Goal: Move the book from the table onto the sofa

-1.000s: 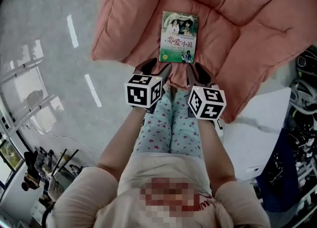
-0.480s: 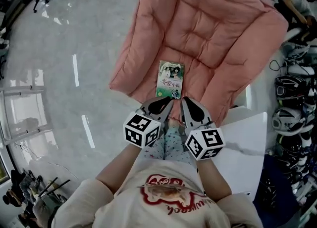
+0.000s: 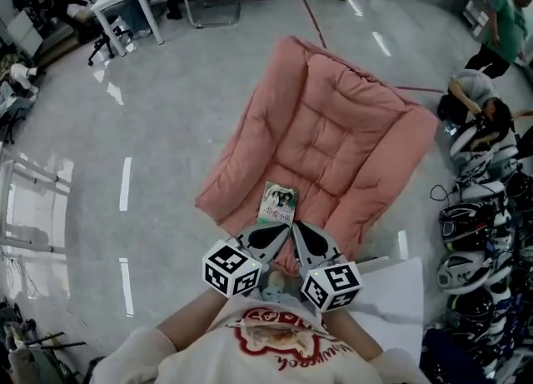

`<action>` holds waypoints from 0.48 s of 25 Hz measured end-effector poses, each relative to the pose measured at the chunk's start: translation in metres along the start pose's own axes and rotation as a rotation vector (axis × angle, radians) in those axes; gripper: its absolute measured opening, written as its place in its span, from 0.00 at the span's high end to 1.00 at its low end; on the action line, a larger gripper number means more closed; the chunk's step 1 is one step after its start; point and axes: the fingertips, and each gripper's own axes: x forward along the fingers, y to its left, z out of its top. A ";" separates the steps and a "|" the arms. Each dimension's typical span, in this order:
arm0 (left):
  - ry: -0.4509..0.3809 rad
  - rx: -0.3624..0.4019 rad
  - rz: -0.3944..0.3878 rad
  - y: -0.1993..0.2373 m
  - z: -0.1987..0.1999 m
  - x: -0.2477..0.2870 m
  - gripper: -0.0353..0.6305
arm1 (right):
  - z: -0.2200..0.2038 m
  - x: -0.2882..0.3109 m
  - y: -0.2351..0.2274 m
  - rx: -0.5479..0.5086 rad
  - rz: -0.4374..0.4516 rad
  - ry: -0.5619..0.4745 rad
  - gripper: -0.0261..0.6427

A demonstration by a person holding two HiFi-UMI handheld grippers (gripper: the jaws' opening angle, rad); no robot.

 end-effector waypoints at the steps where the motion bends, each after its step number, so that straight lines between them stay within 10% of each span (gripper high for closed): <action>1: -0.017 0.016 0.008 -0.004 0.005 -0.004 0.94 | 0.004 -0.003 0.004 -0.022 0.004 -0.008 0.96; 12: -0.143 0.080 -0.038 -0.044 0.021 -0.077 0.94 | 0.001 -0.054 0.062 -0.064 -0.065 -0.080 0.96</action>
